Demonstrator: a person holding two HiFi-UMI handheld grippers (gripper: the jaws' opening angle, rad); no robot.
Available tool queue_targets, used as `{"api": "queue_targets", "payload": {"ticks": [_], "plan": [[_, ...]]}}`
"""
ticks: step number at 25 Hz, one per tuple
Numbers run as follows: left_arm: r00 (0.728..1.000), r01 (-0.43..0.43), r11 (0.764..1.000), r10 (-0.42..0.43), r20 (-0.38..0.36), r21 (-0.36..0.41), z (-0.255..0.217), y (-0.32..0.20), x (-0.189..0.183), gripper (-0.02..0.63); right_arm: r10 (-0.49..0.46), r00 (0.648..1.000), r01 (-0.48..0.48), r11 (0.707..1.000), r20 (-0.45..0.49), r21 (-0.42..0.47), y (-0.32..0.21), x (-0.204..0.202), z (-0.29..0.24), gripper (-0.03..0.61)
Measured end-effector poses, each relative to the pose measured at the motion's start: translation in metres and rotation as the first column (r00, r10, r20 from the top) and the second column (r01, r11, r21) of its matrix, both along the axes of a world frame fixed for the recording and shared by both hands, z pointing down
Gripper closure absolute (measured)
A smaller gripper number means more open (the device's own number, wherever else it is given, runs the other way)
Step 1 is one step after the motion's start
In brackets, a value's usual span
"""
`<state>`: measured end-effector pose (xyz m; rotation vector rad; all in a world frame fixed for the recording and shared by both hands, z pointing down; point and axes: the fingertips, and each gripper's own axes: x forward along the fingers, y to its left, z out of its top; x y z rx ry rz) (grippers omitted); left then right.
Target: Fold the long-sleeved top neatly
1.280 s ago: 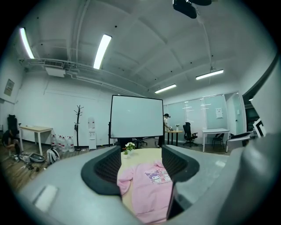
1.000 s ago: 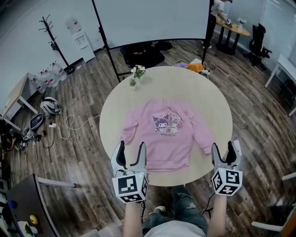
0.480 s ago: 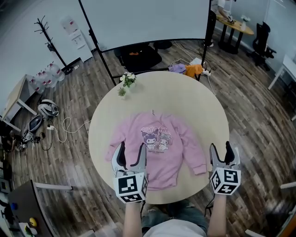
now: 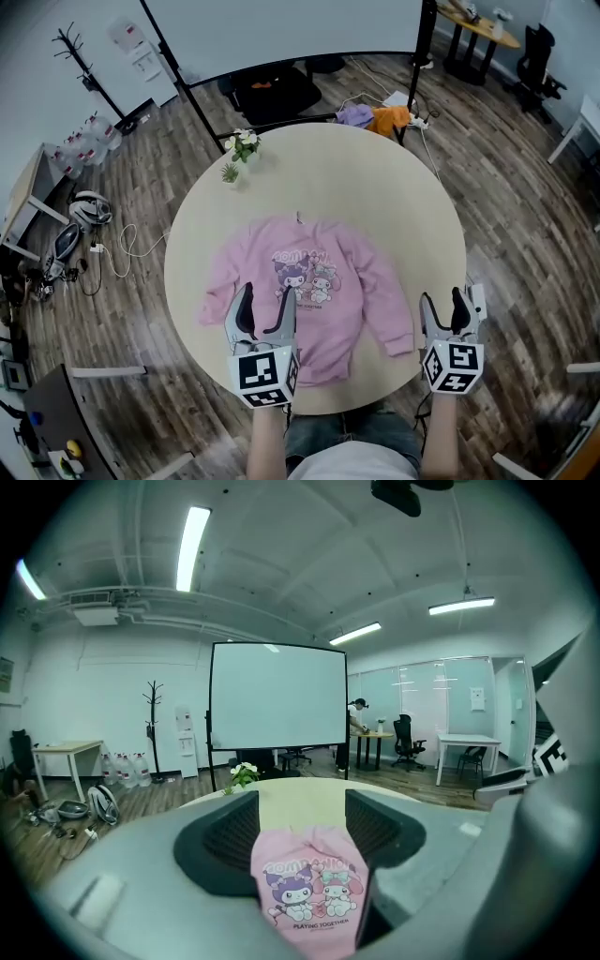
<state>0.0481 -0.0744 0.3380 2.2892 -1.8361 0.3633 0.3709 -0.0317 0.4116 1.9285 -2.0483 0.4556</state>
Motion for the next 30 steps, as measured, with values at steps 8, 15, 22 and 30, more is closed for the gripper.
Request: {"api": "queue_targets", "payload": {"ticks": [8, 15, 22, 30], "plan": [[0.999, -0.054, 0.996, 0.054, -0.004, -0.070, 0.038, -0.004, 0.003, 0.334, 0.032, 0.999, -0.032, 0.995, -0.002, -0.093, 0.014, -0.006, 0.043, 0.282], [0.995, -0.094, 0.986, 0.096, 0.008, -0.135, 0.067, -0.007, 0.004, 0.334, 0.074, 0.997, -0.074, 0.980, -0.008, -0.183, 0.032, -0.008, 0.078, 0.288], [0.990, -0.140, 0.971, 0.144, 0.005, -0.194, 0.094, -0.003, 0.014, 0.334, 0.128, 0.992, -0.121, 0.956, 0.007, -0.267, 0.056, -0.003, 0.111, 0.295], [0.985, -0.166, 0.955, 0.172, 0.004, -0.246, 0.116, 0.008, 0.018, 0.334, 0.134, 0.991, -0.123, 0.928, 0.006, -0.352, 0.082, -0.009, 0.146, 0.304]]}}
